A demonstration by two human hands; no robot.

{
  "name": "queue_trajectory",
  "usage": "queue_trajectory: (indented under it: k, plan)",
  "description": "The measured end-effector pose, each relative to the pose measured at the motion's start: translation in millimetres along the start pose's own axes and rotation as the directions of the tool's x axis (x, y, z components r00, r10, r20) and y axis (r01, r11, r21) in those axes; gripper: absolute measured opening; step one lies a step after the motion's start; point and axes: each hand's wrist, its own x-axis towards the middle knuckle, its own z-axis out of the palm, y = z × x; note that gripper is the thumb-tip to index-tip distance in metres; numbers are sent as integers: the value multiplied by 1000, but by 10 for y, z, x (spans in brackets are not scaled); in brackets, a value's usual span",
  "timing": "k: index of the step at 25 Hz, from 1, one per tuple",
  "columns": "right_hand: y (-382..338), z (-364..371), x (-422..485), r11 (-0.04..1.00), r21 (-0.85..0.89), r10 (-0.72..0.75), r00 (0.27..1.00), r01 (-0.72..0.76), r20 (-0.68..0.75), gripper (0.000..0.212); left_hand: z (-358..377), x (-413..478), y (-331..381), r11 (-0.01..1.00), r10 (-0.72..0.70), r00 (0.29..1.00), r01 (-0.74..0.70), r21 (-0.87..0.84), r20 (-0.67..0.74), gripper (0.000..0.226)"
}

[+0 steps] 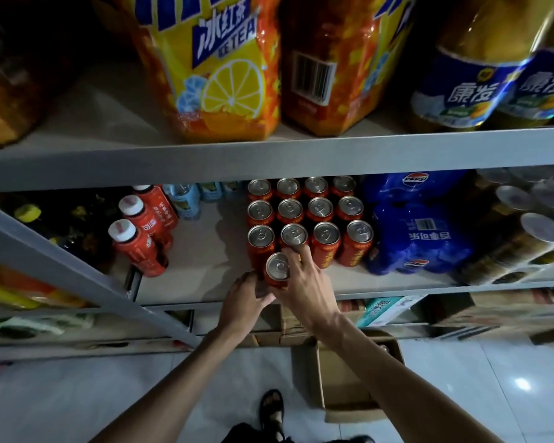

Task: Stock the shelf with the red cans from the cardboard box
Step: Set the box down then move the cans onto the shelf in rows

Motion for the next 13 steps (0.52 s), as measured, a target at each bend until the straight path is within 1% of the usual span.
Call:
queue_trajectory:
  k: [3, 7, 11, 13]
  plan:
    - [6, 73, 12, 999, 1, 35, 999, -35, -3, 75, 7, 38, -7, 1000, -7, 1000, 7, -5, 14, 41]
    - [-30, 107, 50, 999, 14, 49, 999, -49, 13, 75, -1, 61, -38, 1000, -12, 1000, 12, 28, -5, 42]
    - [-27, 120, 53, 997, 16, 81, 997, -81, 17, 86, 21, 77, -45, 999, -3, 1000, 4, 45, -24, 42]
    - [-14, 122, 7, 994, 29, 107, 994, -107, 30, 84, 35, 72, -55, 998, -7, 999, 9, 55, -31, 44]
